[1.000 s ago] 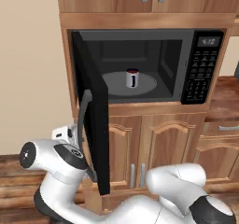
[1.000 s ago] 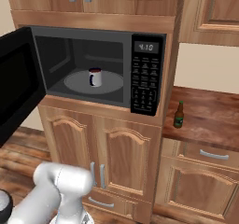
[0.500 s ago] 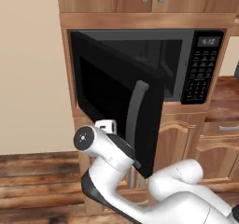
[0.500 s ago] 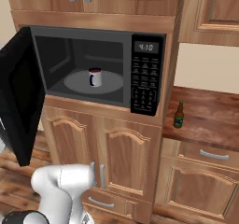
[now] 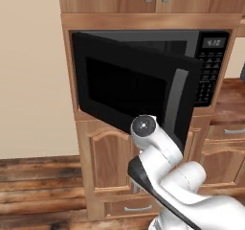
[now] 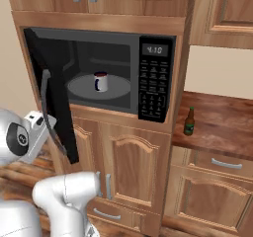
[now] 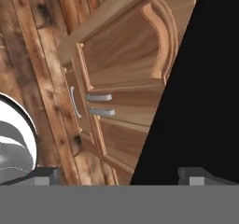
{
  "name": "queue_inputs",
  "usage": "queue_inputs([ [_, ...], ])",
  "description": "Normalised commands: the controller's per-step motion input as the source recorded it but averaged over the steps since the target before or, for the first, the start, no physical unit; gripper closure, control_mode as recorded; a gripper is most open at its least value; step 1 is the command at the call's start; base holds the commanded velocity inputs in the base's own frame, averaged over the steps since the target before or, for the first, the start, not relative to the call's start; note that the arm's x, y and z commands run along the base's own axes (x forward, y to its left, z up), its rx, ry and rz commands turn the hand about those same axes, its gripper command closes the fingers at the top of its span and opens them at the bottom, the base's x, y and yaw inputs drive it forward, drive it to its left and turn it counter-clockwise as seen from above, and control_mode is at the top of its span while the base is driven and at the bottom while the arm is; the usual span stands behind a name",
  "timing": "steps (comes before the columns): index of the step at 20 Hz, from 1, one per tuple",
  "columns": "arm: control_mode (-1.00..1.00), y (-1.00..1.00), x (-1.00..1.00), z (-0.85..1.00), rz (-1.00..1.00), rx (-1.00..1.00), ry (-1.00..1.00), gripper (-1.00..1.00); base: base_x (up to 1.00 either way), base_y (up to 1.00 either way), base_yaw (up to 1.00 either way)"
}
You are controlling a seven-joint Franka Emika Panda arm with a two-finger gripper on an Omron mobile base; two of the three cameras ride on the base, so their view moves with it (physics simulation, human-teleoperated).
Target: Place the microwavable item in the microwave. Then, close the microwave door and press the start button.
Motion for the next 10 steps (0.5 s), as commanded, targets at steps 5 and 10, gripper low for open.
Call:
queue_inputs([
  [5, -1.0, -0.57, 0.65, 0.05, 0.0, 0.12, 0.0, -1.0, 0.0, 0.0, 0.0],
  [10, -1.0, -0.31, 0.77, 0.1, 0.0, 0.09, 0.0, -1.0, 0.0, 0.0, 0.0],
])
